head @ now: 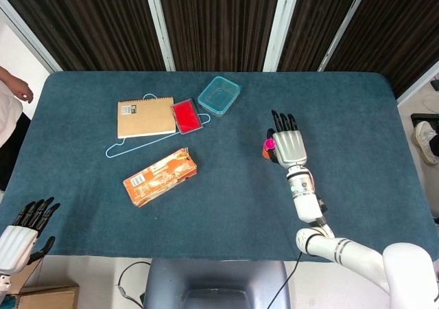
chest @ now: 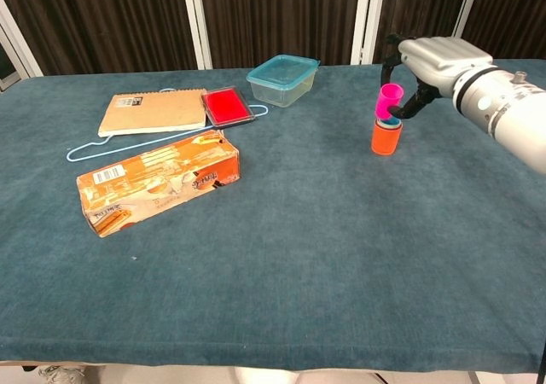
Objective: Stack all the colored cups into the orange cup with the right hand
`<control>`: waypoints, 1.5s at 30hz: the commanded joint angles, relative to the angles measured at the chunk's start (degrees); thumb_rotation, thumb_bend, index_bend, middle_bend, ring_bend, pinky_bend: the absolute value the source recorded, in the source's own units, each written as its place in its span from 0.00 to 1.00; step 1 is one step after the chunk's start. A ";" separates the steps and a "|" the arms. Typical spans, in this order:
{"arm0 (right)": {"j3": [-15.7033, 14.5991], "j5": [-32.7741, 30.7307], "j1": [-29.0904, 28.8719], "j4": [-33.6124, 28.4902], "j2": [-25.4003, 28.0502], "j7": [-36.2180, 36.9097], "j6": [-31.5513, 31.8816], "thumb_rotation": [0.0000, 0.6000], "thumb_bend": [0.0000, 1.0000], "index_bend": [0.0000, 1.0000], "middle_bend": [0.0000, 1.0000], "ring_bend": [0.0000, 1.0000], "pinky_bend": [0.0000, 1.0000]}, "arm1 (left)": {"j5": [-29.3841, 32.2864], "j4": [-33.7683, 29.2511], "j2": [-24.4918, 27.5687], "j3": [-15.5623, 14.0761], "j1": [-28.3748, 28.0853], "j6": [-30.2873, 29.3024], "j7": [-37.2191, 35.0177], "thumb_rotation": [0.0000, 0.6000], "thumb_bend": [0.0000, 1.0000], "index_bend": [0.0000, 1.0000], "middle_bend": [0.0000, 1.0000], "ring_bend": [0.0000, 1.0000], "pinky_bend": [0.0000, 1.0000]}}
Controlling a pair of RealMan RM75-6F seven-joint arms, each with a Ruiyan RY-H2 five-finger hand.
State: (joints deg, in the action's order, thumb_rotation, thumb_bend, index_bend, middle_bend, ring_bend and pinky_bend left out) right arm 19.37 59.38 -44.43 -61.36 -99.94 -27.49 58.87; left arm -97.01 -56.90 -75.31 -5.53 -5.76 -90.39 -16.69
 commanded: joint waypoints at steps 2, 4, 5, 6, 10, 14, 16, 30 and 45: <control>-0.15 -0.74 0.33 0.37 0.25 0.20 -0.26 1.00 0.45 0.60 0.04 0.00 0.08 | -0.06 0.15 -0.02 -0.03 0.00 -0.05 -0.17 1.00 0.42 0.00 0.00 0.00 0.09; -0.21 -1.16 0.36 0.84 0.32 0.18 -0.56 1.00 0.45 0.60 0.04 0.00 0.08 | -0.05 0.26 -0.08 -0.04 -0.05 0.09 -0.21 1.00 0.42 0.00 0.00 0.00 0.09; -0.25 -1.35 0.35 1.07 0.31 0.22 -0.73 1.00 0.45 0.60 0.04 0.00 0.08 | -0.06 0.30 -0.13 -0.07 -0.09 0.19 -0.19 1.00 0.42 0.00 0.00 0.00 0.09; -0.30 -1.45 0.33 1.23 0.28 0.26 -0.85 1.00 0.45 0.60 0.04 0.00 0.08 | -0.09 0.31 -0.15 -0.10 -0.10 0.22 -0.15 1.00 0.42 0.00 0.00 0.00 0.09; -0.41 -1.57 -0.01 2.08 -0.11 0.71 -1.36 1.00 0.45 0.59 0.04 0.00 0.08 | -0.09 0.30 -0.26 -0.13 -0.13 0.36 0.07 1.00 0.42 0.00 0.00 0.00 0.09; -0.40 -1.61 -0.39 2.79 -0.53 1.23 -1.76 1.00 0.45 0.58 0.04 0.00 0.08 | 0.03 0.33 -0.33 -0.10 -0.17 0.57 0.20 1.00 0.42 0.00 0.00 0.00 0.09; -0.38 -1.70 -0.51 3.11 -0.69 1.41 -1.87 1.00 0.45 0.57 0.04 0.00 0.08 | 0.08 0.34 -0.32 -0.08 -0.17 0.61 0.20 1.00 0.42 0.00 0.00 0.00 0.09; -6.70 6.48 8.59 -14.85 10.34 6.80 5.77 1.00 0.32 0.00 0.00 0.00 0.00 | 0.09 0.68 -0.21 0.00 0.14 -0.25 -0.47 1.00 0.42 0.00 0.00 0.00 0.09; -26.97 29.78 34.77 -26.92 25.31 12.46 34.90 1.00 0.32 0.00 0.00 0.00 0.00 | -1.23 1.40 -0.74 -0.21 0.91 -3.25 -0.49 1.00 0.42 0.00 0.00 0.00 0.09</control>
State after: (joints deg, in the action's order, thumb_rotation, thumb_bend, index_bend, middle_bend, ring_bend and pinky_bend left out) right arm -6.23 87.06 -10.34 -88.33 -77.14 -16.92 94.21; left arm -98.10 -55.61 -75.94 -5.80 -4.99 -93.20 -17.21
